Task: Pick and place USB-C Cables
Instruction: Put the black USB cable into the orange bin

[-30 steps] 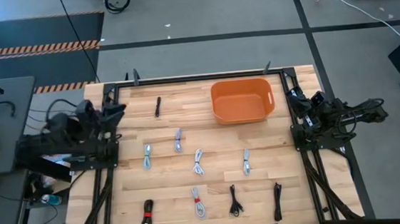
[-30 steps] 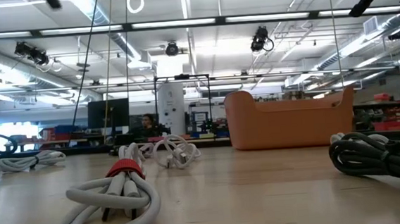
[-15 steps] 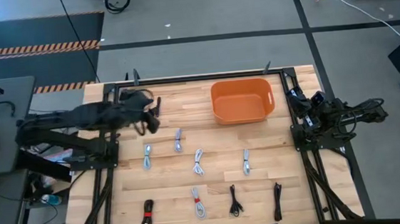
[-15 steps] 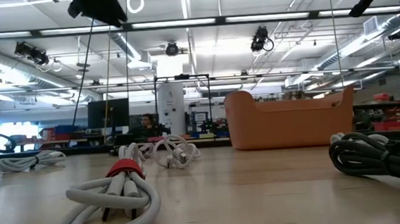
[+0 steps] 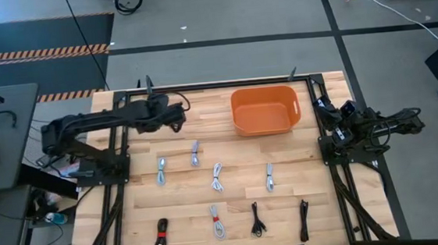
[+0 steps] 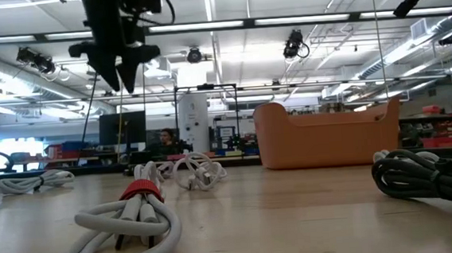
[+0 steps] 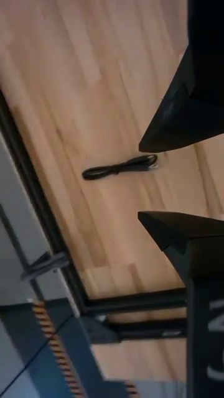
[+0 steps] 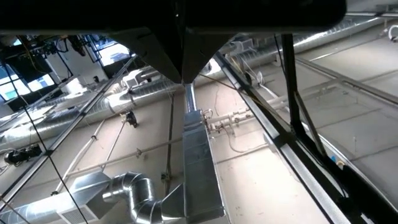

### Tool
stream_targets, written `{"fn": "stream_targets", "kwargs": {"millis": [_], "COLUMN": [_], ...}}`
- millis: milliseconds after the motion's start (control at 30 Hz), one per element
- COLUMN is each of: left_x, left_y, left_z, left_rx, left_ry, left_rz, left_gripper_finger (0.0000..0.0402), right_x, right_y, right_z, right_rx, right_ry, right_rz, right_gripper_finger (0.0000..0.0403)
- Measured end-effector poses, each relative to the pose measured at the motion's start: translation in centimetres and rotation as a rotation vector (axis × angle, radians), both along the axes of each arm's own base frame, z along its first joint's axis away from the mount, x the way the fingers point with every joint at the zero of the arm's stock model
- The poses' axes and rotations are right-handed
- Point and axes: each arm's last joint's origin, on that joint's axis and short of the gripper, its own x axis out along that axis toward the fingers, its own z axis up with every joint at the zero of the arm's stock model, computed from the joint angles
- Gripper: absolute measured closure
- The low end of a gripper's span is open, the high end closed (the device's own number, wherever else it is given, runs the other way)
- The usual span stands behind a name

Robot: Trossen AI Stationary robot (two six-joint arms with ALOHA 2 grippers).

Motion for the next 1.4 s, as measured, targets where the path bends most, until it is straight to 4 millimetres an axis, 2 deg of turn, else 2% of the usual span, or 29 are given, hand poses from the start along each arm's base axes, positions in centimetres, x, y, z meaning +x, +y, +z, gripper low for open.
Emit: {"fn": "stream_targets", "kwargs": {"millis": [267, 433, 633, 767, 867, 1067, 1400], "left_x": [1.3, 2.2, 3.4, 3.1, 2.8, 3.1, 3.4], "left_y": [3.4, 5.3, 7.6, 8.8, 9.5, 10.4, 11.2], "left_z": [-3.3, -5.4, -7.3, -8.4, -9.1, -10.3, -13.8], "left_rx": [-0.100, -0.203, -0.228, -0.256, -0.283, -0.337, -0.428], "left_ry": [0.101, 0.134, 0.054, 0.074, 0.103, 0.067, 0.139], "left_rz": [0.056, 0.025, 0.023, 0.060, 0.070, 0.069, 0.070], "left_gripper_finger": [0.0230, 0.0225, 0.0198, 0.0178, 0.0169, 0.0167, 0.0166], "right_x": [0.0, 0.1, 0.1, -0.2, -0.4, -0.8, -0.7], "right_y": [0.0, 0.0, 0.0, 0.0, 0.1, 0.2, 0.3], "right_z": [0.0, -0.1, 0.0, 0.8, 1.5, 2.5, 2.5], "right_rx": [0.034, 0.046, 0.053, 0.048, 0.012, -0.031, -0.037], "right_ry": [-0.009, 0.000, 0.003, -0.020, -0.036, -0.071, -0.053], "right_rz": [0.047, 0.062, 0.057, 0.064, 0.096, 0.125, 0.131], "right_gripper_finger": [0.0386, 0.0380, 0.0330, 0.0294, 0.0280, 0.0279, 0.0279]}}
